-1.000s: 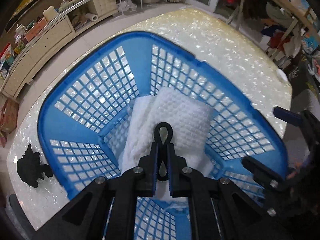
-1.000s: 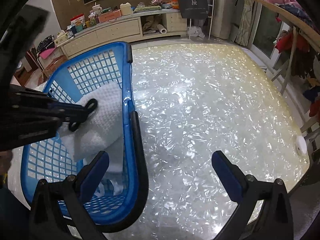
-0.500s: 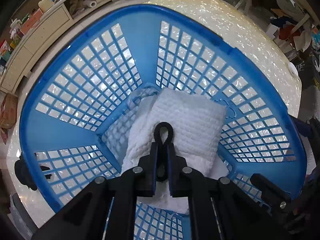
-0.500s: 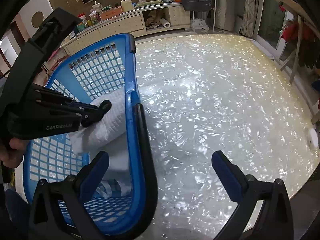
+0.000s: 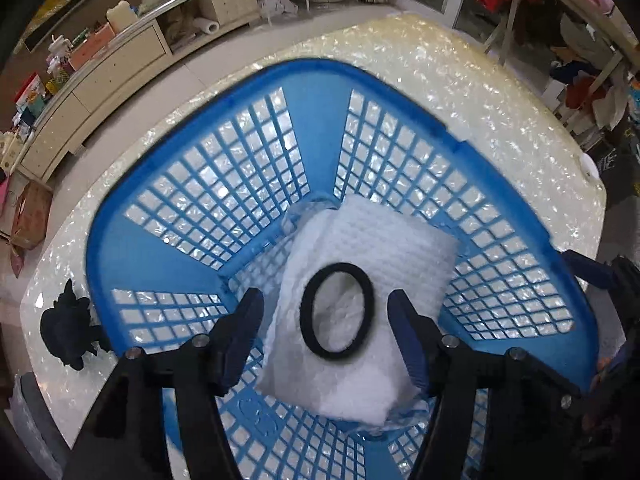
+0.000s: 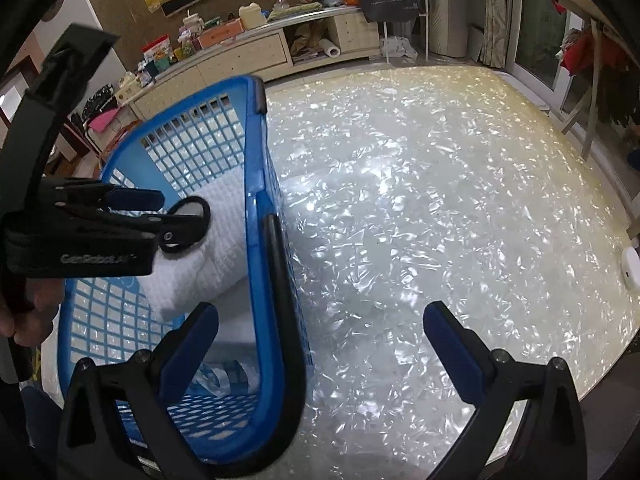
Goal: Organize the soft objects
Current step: 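Carry the black hair tie over the basket and drop it onto the towel with the left gripper, then withdraw both grippers from the basket toward the black plush dragon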
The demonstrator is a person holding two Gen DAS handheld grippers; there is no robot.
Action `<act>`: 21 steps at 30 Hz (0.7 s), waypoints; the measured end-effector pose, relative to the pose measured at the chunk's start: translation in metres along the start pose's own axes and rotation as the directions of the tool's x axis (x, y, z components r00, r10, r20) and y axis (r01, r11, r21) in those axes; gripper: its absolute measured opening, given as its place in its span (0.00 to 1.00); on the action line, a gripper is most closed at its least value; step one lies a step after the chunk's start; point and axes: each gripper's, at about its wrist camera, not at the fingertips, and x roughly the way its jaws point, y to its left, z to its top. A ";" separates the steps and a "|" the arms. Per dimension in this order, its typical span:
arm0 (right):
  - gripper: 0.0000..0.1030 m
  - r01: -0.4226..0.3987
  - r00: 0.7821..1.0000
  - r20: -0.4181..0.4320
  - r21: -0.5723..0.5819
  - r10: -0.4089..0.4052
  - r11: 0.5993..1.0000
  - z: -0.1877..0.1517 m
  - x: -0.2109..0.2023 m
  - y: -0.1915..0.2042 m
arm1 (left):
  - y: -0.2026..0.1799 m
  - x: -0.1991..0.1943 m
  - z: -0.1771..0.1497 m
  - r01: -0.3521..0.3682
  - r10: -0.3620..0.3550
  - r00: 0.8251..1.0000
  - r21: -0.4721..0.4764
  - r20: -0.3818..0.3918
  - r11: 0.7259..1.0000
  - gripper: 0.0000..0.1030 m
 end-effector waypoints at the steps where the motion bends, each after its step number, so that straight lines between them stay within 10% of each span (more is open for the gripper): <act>1: 1.00 0.008 1.000 0.003 -0.001 -0.008 1.000 -0.001 -0.003 0.000 | 0.001 -0.003 -0.001 -0.004 0.004 1.000 0.003 0.004 1.000 0.66; 21: 1.00 0.047 0.997 0.073 -0.091 -0.040 0.995 -0.007 -0.065 0.061 | 0.029 -0.127 -0.080 0.001 0.006 0.976 -0.029 0.220 1.000 0.90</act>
